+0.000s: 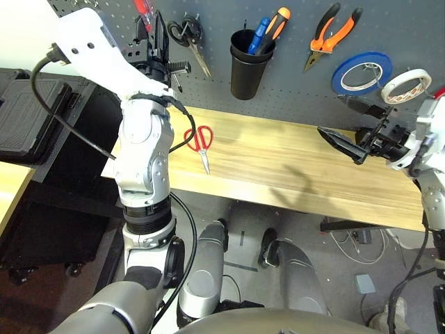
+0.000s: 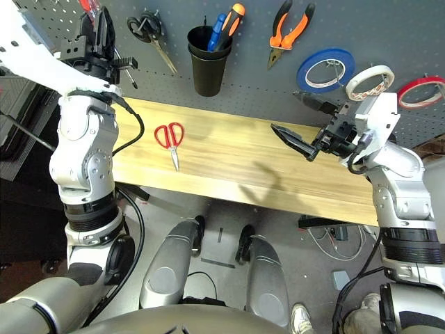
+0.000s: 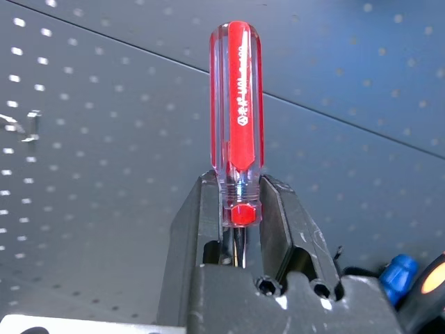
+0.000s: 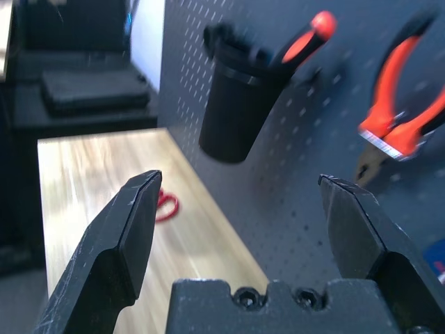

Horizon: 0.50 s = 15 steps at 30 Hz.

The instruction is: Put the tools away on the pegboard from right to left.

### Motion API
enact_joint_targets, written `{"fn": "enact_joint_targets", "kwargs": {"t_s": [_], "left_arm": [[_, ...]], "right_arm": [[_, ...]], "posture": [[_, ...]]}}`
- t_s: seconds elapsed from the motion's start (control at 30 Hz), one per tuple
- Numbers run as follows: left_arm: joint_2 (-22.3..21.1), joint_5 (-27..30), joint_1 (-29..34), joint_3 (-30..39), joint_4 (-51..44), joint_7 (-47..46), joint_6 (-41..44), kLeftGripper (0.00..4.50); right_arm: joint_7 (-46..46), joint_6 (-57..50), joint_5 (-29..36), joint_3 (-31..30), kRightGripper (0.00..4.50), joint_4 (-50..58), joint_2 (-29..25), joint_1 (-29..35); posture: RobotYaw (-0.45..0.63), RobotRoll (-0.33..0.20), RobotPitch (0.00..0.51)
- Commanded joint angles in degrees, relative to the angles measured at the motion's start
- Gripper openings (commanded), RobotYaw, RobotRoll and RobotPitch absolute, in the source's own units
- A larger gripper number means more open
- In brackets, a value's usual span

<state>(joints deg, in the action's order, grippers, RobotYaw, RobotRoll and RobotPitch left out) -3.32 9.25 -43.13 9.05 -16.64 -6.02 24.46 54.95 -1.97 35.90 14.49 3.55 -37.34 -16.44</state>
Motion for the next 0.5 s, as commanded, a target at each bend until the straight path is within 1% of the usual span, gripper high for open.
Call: {"fn": "enact_joint_targets", "kwargs": {"t_s": [0.03, 0.2, 0.3, 0.5], "left_arm": [[0.2, 1.2, -2.9, 0.3, 2.5, 0.8, -1.9, 0.80], [0.0, 1.6, -7.1, 0.3, 5.6, 1.4, -3.4, 0.80], [0.6, 2.5, -10.1, 0.4, 6.7, 1.3, -3.4, 0.80], [1.2, 2.6, -13.5, -0.1, 11.1, 1.9, -5.9, 0.80]], "right_arm": [[-1.4, -2.9, 2.7, 1.9, 4.50, 2.5, 0.6, 1.1], [-3.6, -4.8, 3.4, 2.8, 4.50, 4.0, 1.7, 1.4], [-4.5, -5.2, 3.1, 3.1, 4.50, 4.5, 2.2, 1.4], [-5.9, -4.7, 2.1, 2.6, 4.50, 4.8, 3.5, 1.0]], "posture": [[0.11, 0.000, 0.211], [0.10, 0.000, 0.208], [0.10, 0.000, 0.206], [0.10, 0.000, 0.201]]}}
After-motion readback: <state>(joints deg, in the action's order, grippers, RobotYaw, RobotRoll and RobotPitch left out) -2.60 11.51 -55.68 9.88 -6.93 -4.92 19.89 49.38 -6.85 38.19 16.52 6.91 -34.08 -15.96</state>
